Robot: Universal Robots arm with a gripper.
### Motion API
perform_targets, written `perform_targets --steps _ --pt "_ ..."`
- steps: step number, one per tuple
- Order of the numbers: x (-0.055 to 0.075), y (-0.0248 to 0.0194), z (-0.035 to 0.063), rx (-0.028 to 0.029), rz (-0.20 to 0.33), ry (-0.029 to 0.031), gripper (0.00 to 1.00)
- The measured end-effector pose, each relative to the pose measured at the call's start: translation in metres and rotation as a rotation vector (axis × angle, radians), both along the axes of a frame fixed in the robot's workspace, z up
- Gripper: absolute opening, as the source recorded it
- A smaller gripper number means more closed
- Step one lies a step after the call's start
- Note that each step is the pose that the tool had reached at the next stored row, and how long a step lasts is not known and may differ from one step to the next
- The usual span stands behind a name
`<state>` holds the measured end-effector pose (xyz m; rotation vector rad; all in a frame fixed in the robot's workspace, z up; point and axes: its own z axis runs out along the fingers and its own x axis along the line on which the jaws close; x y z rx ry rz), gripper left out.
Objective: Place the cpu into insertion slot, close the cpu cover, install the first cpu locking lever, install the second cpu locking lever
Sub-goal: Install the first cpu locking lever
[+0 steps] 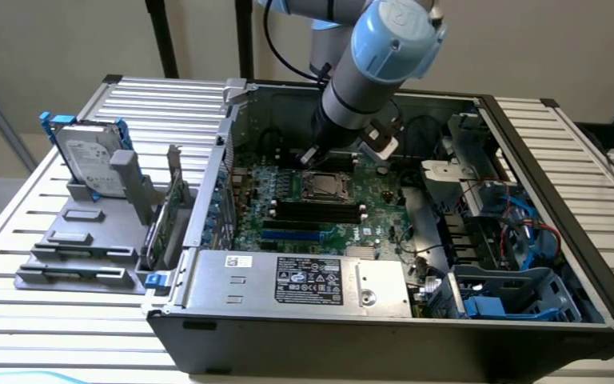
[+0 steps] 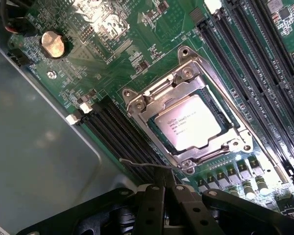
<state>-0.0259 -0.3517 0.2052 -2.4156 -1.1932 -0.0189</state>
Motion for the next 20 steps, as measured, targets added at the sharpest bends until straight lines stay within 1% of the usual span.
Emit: perform_targets --steps 7,11,20 --pt "0.0001 0.0009 -0.0030 0.0080 0.000 0.0001 0.11" --pt "0.0000 0.0024 -0.0041 0.0111 0.000 0.0001 0.11" --pt "0.0068 0.0030 -0.0075 0.0115 0.000 0.0001 0.11"
